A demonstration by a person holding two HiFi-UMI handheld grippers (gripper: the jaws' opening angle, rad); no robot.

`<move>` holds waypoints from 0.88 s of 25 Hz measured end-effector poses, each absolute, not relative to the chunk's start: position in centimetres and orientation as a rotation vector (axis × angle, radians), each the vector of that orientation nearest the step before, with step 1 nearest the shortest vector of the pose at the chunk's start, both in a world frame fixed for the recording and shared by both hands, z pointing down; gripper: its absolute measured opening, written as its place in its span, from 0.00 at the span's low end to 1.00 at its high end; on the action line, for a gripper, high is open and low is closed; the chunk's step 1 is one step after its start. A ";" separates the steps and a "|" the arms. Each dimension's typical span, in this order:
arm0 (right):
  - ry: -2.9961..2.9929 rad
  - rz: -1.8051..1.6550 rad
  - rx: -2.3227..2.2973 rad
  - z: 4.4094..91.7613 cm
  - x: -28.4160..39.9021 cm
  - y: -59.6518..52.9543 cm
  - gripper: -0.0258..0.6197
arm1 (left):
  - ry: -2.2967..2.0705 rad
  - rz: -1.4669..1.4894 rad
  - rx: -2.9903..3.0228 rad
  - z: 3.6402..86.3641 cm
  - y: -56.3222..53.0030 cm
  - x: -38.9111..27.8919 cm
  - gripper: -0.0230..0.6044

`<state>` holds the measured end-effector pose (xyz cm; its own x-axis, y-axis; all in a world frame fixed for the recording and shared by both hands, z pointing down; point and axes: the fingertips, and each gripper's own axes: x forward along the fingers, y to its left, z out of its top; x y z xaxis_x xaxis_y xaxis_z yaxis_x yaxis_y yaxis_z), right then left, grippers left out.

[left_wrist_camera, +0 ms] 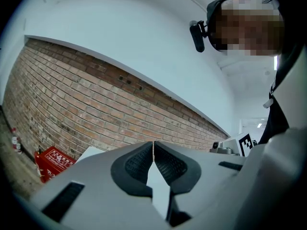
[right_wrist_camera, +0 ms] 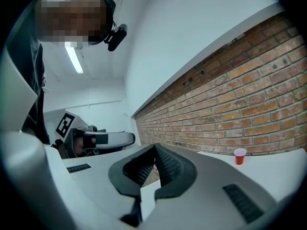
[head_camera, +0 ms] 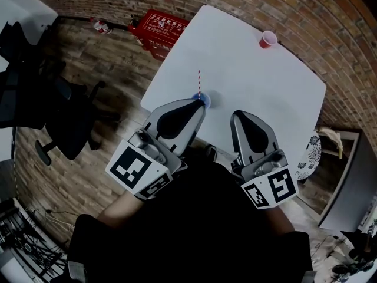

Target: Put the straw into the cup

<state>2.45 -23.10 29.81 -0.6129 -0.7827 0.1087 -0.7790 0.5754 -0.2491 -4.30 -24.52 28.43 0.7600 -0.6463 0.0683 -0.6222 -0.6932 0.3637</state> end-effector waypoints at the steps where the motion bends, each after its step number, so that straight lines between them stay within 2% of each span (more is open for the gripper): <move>1: 2.773 -0.436 -1.377 29.9 2.4 -23.1 0.09 | -0.968 -0.105 2.592 28.3 -24.5 -4.3 0.08; 22: 2.763 -0.468 -1.392 30.4 2.2 -23.8 0.09 | -0.948 -0.095 2.585 29.0 -25.2 -4.7 0.08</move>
<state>2.23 -23.80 30.40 -0.6040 -0.7876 0.1220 -0.7838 0.5593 -0.2700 -4.67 -25.17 28.97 0.7695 -0.6351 0.0673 -0.6090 -0.6980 0.3766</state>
